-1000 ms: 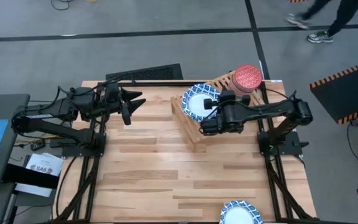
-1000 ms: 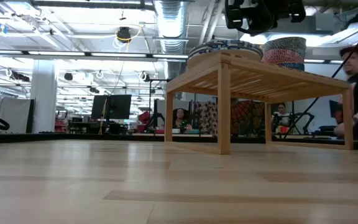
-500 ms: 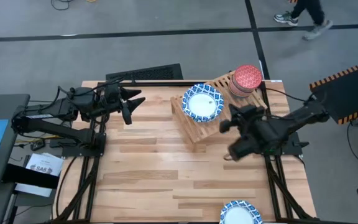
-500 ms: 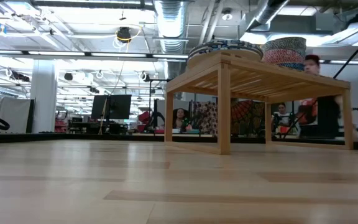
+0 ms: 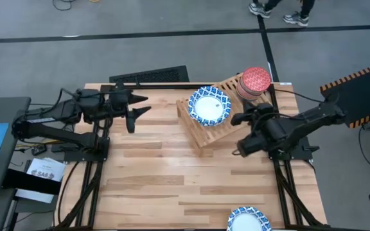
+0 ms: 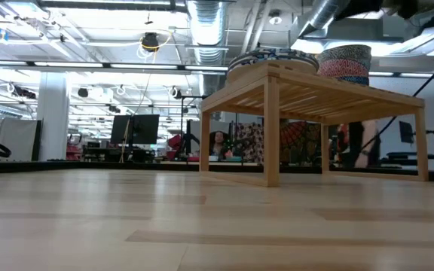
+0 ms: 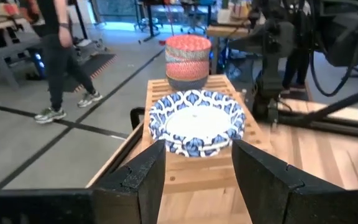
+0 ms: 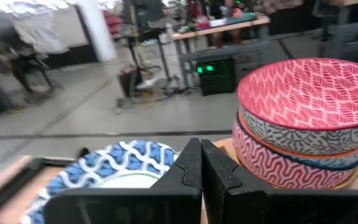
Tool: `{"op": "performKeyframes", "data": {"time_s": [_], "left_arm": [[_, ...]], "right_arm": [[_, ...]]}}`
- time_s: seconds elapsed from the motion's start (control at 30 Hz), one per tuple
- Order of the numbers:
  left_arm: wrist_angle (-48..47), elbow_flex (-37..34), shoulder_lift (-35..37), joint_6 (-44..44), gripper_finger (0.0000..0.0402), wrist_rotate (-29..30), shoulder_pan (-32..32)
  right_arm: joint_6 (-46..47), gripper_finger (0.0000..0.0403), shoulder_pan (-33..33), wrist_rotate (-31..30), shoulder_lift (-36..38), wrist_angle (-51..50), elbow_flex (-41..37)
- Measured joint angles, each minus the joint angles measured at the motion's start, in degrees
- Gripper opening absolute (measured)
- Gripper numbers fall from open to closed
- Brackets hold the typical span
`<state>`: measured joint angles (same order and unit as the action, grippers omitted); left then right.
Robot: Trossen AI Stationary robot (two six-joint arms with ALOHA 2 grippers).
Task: Place and stack bowls onto a shelf
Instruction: Adjust the colored pattern bowls on the shelf
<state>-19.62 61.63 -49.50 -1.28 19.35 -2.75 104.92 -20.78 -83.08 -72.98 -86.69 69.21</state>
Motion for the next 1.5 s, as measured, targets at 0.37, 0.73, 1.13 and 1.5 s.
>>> {"op": "performKeyframes", "data": {"time_s": [0.37,0.73,1.13,1.5], "left_arm": [[16.43,-7.72,-2.66,-2.37,0.0171,-24.24,-10.84],[43.31,-10.75,-17.17,-11.41,0.0171,-46.13,-19.6],[47.72,-10.75,-25.19,-14.95,0.0171,-49.53,-19.58],[47.68,-10.73,-24.63,-14.01,0.0171,-48.57,-20.9]], "right_arm": [[-9.23,0.0017,3.82,1.07,-5.52,6.23,0.02],[-21.24,0.0017,2.6,9.43,1.07,6.15,2.23],[-21.4,0.0017,10.98,7.93,-4.14,3.16,2.21],[-23.33,0.0017,14.72,8.06,-5.09,2.84,2.19]]}}
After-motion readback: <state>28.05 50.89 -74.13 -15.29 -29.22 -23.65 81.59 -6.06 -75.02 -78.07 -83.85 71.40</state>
